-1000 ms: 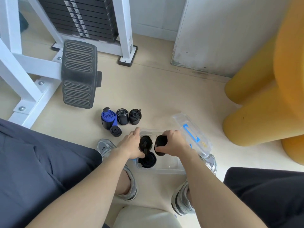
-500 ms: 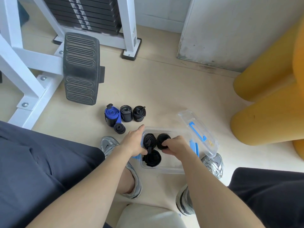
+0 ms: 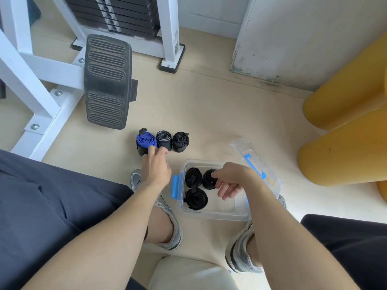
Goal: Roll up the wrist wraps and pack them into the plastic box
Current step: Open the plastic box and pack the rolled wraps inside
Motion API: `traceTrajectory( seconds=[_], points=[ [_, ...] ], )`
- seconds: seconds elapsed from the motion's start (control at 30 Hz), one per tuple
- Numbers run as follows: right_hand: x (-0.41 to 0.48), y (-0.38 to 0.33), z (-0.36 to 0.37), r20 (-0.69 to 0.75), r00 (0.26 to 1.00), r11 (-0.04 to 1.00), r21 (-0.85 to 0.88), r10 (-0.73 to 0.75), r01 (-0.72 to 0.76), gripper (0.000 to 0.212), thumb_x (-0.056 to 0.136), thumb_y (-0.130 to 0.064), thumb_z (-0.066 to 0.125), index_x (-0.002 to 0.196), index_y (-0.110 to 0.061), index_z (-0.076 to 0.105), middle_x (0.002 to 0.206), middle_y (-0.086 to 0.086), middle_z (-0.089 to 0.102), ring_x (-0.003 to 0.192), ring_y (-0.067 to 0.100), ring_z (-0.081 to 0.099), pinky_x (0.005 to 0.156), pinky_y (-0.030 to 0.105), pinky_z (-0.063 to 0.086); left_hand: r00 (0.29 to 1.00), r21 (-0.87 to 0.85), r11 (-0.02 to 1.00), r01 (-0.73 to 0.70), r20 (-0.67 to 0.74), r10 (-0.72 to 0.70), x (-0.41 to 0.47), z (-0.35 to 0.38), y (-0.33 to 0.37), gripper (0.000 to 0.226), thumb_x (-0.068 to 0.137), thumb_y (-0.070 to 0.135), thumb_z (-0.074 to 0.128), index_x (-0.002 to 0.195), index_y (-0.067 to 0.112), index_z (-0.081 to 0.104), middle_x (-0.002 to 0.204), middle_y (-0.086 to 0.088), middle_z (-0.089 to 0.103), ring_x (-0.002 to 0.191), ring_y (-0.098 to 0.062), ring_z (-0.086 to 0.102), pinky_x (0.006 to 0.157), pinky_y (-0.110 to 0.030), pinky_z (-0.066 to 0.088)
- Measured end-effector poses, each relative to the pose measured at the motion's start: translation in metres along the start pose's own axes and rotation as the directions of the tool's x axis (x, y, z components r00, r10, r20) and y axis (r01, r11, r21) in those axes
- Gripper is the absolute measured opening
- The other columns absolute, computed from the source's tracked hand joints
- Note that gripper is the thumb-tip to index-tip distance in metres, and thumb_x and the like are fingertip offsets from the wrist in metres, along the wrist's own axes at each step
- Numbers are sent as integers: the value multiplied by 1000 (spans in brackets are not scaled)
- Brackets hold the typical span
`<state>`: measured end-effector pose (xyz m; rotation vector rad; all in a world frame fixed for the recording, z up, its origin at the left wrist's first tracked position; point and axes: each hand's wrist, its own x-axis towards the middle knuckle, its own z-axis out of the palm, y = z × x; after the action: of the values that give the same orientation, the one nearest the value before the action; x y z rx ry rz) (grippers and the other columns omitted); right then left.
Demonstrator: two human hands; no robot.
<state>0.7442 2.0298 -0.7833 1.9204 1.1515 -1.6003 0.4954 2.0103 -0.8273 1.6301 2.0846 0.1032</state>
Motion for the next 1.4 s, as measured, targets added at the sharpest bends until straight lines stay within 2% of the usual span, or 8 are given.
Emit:
traceTrajectory(
  seconds=[0.2,0.57,0.73,0.87,1.1,1.2,1.27,1.4],
  points=[
    [7,6,-8,-138,990,952,300,-22,63,21,96,-13,45,98,-3,64,77,17,58,60,27,52,51,23,44,986,208,975,73,130,-102,12,12,-21,54,90,-15,64,138,9,58,142,-14,33,116,-41,49,86,-44,50],
    [7,5,-8,-219,963,944,250,-159,213,27,103,-16,53,105,1,75,74,12,74,56,24,72,50,25,56,955,235,971,33,278,-99,22,21,-35,63,102,6,57,159,31,44,148,-20,55,131,-44,59,100,-51,52],
    [3,8,-7,-220,958,947,218,-186,234,23,103,-13,53,107,-1,73,78,14,75,60,25,73,56,28,60,954,-41,993,109,284,-93,24,23,-30,43,107,12,48,147,20,59,146,-16,61,133,-41,57,107,-45,50],
    [0,3,-4,-249,933,923,221,-258,314,20,102,-14,57,104,-4,74,83,15,76,62,25,74,54,28,58,919,-577,716,393,231,-318,19,1,-13,26,106,21,43,105,20,69,100,-17,71,76,-33,67,69,-36,54],
    [-11,-33,14,-436,629,737,-131,-643,663,77,84,-49,90,151,-33,55,120,1,72,98,23,73,93,34,54,954,-698,695,175,295,57,4,-52,48,25,99,34,57,113,30,77,74,-5,72,55,-13,61,46,-26,43],
    [-16,-33,15,-469,507,662,-259,-723,704,39,85,-32,83,122,-23,75,102,-1,80,91,23,75,81,30,52,891,-652,752,96,393,228,-12,-54,68,23,106,40,59,116,28,76,76,-3,74,58,-15,66,47,-26,48],
    [-17,-21,12,-437,599,722,-200,-670,662,19,90,-32,75,97,-14,73,77,4,79,68,26,77,66,38,59,871,-619,777,113,439,223,-21,-50,70,30,110,46,55,125,25,71,83,-4,81,65,-19,77,50,-28,55],
    [-18,14,0,-332,862,920,-222,-382,322,64,97,-63,63,92,0,70,64,9,77,51,23,75,52,33,58,962,-150,985,-89,244,124,-34,-27,58,43,103,45,61,140,23,59,125,-5,75,108,-26,76,80,-37,62]
  ],
)
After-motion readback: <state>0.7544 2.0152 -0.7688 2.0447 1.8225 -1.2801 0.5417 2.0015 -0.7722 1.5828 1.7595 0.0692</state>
